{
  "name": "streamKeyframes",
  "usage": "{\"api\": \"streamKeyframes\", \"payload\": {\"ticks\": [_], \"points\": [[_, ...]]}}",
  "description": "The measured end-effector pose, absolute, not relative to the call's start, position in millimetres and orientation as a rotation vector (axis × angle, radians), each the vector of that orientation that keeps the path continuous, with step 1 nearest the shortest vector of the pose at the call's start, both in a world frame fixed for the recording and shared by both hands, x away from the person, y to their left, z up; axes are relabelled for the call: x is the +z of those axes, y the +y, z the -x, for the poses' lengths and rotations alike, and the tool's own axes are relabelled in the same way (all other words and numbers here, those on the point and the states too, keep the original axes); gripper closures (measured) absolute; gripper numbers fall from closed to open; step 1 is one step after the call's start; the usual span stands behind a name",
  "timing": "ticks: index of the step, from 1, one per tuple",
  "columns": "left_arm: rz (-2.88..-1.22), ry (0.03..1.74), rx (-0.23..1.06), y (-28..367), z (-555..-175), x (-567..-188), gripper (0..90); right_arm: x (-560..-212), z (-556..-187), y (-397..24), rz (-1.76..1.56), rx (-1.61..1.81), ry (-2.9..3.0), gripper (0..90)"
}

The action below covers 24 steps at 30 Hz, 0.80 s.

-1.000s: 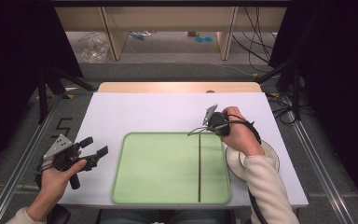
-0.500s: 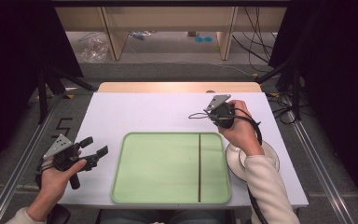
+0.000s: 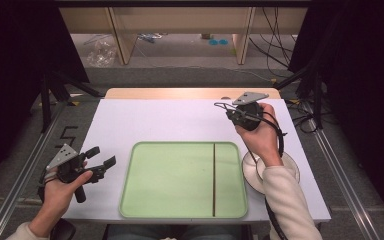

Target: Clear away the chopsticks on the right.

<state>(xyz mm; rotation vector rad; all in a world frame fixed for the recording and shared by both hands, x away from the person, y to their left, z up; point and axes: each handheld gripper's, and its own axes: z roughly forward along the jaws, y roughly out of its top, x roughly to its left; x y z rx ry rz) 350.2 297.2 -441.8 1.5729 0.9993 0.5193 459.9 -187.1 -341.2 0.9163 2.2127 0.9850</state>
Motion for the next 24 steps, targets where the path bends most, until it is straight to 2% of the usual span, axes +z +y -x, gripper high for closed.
{"api": "streamKeyframes", "payload": {"ticks": [24], "points": [[-1.572,1.001,0.520,297,-350,-442,19.4,-329,-458,-201,-1.122,1.261,1.994,88.0]]}}
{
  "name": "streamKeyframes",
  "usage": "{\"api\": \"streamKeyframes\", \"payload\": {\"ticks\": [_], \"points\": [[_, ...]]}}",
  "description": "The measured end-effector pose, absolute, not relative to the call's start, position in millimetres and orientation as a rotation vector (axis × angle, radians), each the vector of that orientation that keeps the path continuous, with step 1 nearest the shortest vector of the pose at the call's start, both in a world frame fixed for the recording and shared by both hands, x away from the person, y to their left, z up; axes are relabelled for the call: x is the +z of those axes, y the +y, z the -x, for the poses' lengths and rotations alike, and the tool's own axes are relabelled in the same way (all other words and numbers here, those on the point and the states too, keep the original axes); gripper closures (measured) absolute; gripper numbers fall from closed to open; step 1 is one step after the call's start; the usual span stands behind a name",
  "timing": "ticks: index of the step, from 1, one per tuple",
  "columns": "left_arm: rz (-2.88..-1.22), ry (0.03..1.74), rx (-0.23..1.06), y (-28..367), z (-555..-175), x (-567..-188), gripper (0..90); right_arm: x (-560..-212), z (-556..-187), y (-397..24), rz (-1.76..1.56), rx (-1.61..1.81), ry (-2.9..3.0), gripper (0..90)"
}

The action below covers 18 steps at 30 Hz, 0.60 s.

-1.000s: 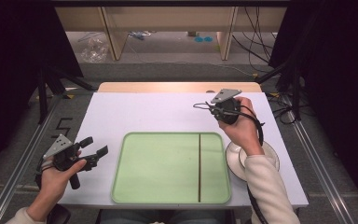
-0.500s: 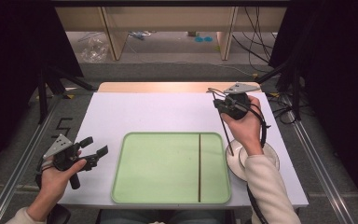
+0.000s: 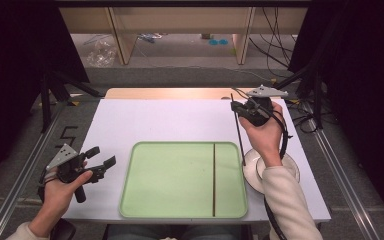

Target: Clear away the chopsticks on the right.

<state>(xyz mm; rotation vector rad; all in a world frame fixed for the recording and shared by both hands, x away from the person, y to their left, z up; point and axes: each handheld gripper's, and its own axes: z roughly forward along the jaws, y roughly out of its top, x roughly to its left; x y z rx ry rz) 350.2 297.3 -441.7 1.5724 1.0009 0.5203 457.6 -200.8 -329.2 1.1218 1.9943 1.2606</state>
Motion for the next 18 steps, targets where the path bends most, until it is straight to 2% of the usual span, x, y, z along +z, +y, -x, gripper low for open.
{"api": "streamKeyframes", "payload": {"ticks": [7,18], "points": [[-1.572,1.001,0.520,297.3,-350.1,-441.7,19.4,-325.7,-455.1,-202.0,-1.214,1.386,1.955,88.0],[-1.573,1.001,0.521,297.5,-350.2,-441.7,19.4,-330.6,-456.6,-196.6,-1.312,1.380,1.967,88.0]]}}
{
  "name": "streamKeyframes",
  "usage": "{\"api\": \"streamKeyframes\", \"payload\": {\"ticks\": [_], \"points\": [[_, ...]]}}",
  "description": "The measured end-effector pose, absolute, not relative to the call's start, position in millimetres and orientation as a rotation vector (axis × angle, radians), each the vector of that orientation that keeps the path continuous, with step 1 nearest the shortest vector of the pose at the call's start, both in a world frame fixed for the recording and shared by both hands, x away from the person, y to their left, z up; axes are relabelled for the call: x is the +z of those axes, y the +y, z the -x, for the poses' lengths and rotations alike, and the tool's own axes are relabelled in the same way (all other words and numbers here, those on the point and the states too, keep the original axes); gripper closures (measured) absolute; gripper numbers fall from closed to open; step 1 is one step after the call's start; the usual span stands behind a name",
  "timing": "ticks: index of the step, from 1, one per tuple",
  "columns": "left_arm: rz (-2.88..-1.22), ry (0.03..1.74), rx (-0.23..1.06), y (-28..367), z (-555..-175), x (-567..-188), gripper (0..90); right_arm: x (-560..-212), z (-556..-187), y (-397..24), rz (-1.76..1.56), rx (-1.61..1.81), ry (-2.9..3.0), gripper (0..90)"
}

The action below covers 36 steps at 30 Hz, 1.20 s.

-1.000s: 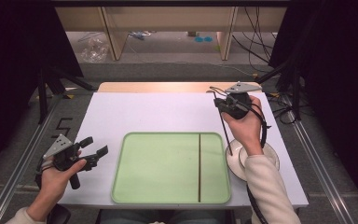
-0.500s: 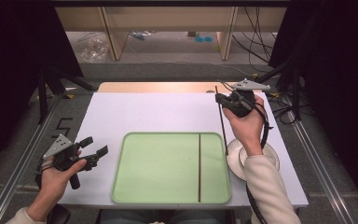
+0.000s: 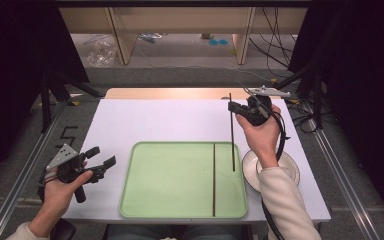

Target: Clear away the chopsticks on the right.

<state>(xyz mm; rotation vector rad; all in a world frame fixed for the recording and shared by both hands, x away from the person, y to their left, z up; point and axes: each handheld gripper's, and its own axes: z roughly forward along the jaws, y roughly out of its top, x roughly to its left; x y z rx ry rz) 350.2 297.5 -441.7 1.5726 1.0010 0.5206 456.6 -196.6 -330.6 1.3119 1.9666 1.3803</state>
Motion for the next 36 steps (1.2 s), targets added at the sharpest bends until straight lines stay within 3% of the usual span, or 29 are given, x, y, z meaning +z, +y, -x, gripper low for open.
{"api": "streamKeyframes", "payload": {"ticks": [36], "points": [[-1.573,1.001,0.520,298,-350,-442,19.4,-366,-466,-169,-1.941,0.990,2.105,88.0]]}}
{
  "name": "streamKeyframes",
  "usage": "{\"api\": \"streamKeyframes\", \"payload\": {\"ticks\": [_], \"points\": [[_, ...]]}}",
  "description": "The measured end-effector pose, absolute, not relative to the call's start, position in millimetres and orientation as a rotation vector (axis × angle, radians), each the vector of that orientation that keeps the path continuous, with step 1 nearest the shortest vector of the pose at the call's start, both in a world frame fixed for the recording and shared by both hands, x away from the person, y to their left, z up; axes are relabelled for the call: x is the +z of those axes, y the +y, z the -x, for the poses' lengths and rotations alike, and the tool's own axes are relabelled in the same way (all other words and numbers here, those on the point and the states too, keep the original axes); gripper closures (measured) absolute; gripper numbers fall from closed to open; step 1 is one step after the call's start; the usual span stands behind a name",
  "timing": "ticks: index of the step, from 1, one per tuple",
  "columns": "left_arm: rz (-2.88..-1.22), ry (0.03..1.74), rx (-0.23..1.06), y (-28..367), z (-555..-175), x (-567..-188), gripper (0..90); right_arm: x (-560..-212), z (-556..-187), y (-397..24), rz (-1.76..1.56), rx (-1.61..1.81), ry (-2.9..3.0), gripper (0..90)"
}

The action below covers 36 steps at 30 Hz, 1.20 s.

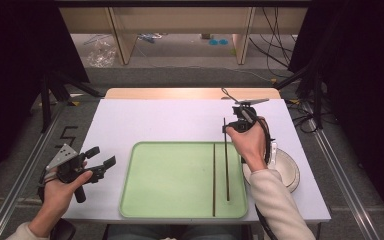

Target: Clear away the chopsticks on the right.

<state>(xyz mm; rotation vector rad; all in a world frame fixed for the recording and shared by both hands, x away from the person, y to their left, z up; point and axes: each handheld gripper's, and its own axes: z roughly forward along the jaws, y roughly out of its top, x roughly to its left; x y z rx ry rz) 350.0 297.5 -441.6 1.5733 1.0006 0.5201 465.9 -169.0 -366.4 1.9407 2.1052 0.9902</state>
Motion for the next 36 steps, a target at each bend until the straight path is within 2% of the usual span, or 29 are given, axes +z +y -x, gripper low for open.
{"api": "streamKeyframes", "payload": {"ticks": [20,36], "points": [[-1.574,1.001,0.519,298,-350,-442,19.4,-398,-472,-160,-2.124,0.719,2.156,87.9],[-1.574,1.000,0.518,297,-350,-442,19.5,-419,-477,-156,-2.187,0.655,2.142,87.7]]}}
